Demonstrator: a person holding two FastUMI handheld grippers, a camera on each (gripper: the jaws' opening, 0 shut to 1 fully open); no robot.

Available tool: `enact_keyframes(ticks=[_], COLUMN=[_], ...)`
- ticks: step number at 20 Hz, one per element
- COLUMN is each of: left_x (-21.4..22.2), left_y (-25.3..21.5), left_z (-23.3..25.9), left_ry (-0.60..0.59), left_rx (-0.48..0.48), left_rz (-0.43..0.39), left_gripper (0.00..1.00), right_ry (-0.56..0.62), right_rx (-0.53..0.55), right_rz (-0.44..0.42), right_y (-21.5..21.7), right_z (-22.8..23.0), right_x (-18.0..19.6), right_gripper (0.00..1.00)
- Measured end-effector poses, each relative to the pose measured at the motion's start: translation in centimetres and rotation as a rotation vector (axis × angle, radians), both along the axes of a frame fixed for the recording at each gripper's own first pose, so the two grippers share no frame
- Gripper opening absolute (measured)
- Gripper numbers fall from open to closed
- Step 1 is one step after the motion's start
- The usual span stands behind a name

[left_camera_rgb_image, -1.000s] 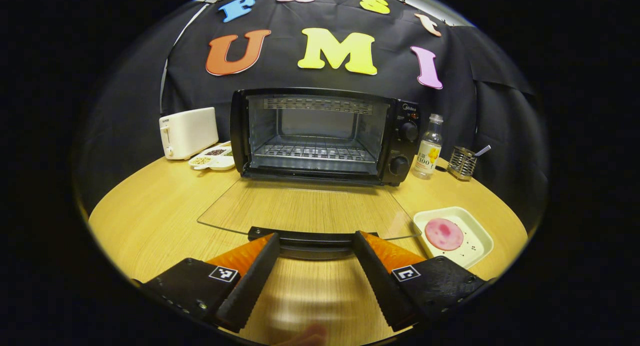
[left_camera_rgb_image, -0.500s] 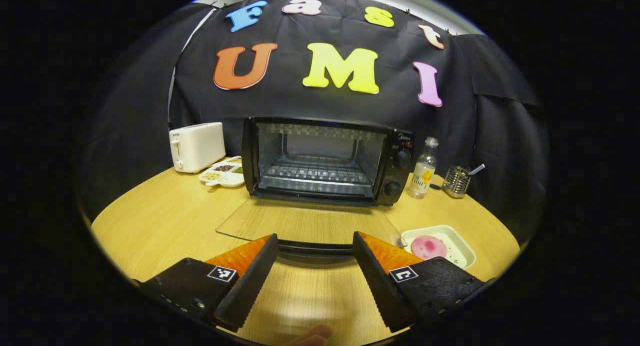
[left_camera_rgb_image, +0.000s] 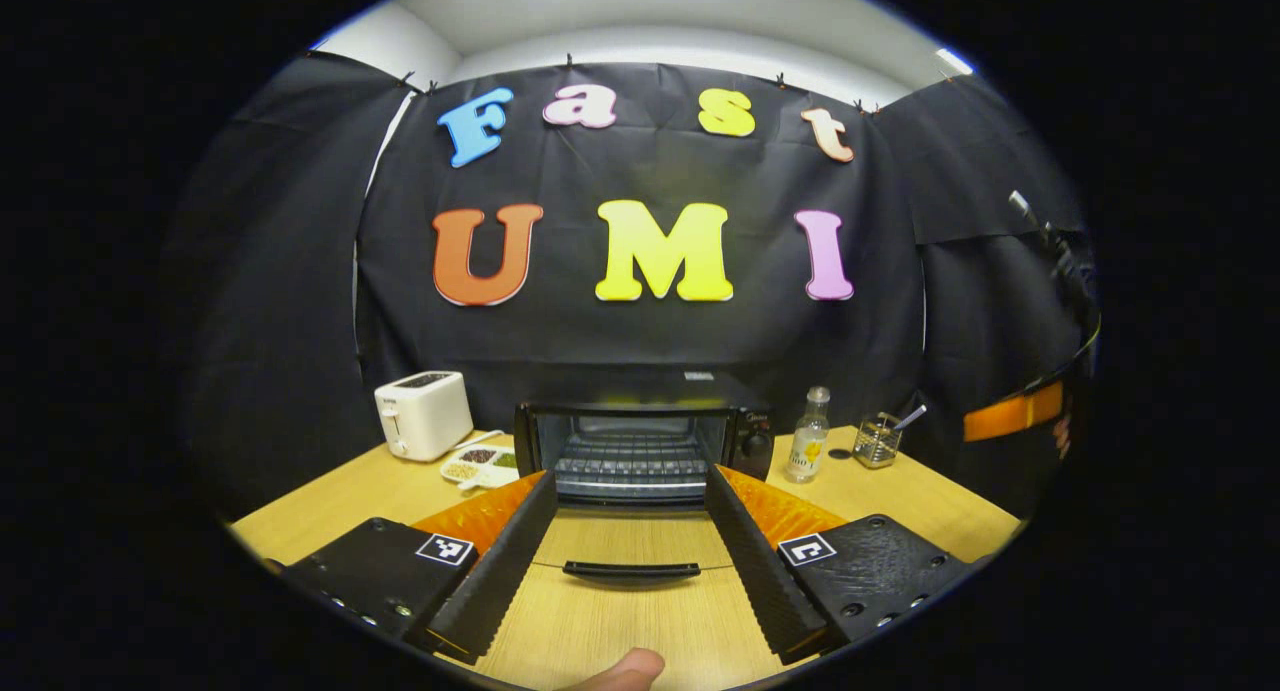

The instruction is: Open the electric oven with the left hand, put the food in, and close the electric oven.

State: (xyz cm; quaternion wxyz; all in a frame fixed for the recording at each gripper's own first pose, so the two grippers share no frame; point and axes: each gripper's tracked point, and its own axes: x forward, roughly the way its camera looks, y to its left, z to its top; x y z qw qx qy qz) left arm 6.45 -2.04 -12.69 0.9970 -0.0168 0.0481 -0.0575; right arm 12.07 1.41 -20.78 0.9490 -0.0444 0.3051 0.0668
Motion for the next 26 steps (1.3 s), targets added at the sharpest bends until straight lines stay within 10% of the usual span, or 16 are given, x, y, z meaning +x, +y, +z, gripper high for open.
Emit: enact_keyframes(ticks=[17, 19, 21, 26], left_x=[-5.9, -6.4, -6.9, -8.3], left_y=[-0.7, -0.8, -0.9, -0.6], left_z=[8.2, 8.3, 8.3, 9.0], left_ry=[-0.157, -0.152, -0.147, -0.157], left_rx=[0.034, 0.034, 0.038, 0.050], left_rz=[0.006, 0.004, 0.000, -0.003], left_gripper=[0.95, 0.95, 0.95, 0.95], right_ry=[0.734, 0.776, 0.844, 0.847], right_rx=[0.165, 0.142, 0.214, 0.337], right_rz=[0.042, 0.143, 0.129, 0.126], right_y=[2.7, 3.0, 2.8, 2.8], right_z=[-19.6, -20.2, -21.0, -20.4], right_x=[3.0, 3.4, 3.5, 2.9], right_gripper=[0.68, 0.50, 0.04, 0.04])
